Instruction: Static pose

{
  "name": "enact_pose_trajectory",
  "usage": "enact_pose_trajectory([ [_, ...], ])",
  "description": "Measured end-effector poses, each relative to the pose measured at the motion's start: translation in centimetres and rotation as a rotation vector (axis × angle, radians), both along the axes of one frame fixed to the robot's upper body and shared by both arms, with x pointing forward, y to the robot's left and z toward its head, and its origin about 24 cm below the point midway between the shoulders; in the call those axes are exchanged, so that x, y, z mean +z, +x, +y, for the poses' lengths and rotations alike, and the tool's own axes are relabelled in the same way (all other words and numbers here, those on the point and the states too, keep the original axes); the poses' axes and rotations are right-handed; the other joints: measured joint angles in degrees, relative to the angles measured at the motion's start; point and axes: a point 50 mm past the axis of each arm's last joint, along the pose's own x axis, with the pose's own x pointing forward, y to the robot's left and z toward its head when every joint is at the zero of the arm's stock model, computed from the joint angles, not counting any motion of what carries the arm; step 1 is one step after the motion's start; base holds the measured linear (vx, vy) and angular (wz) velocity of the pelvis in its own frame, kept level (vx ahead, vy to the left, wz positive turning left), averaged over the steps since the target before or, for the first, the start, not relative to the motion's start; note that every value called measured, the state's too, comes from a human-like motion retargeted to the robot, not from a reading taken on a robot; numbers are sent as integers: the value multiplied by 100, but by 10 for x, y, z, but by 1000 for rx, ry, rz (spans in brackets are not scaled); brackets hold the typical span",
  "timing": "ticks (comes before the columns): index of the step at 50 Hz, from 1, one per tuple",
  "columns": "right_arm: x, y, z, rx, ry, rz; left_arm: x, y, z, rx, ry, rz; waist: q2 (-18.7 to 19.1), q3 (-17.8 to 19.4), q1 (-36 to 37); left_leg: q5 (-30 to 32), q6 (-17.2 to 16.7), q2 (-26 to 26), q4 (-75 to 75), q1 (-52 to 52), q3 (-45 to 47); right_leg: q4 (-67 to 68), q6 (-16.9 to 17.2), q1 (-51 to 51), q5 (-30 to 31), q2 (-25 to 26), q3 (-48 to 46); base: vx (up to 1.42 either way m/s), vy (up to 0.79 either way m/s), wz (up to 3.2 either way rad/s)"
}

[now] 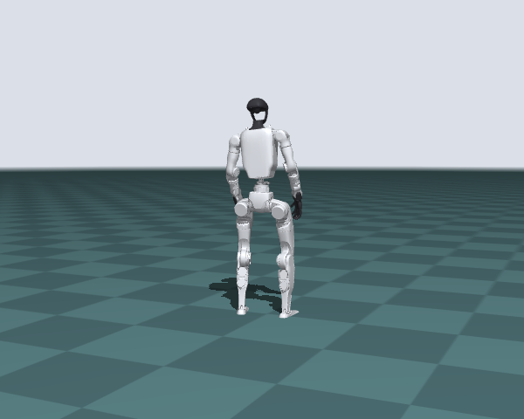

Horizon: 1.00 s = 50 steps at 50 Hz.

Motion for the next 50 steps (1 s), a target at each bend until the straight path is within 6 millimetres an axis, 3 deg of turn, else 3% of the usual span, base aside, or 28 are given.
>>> enact_pose_trajectory([
  [50,4,6,-1,4,-20,-37,-2,-4,1,-37,37,23,59,20,-135,18,-1,22,-40,-37,43,-49,13,-54,73,37,54,0,0,0],
])
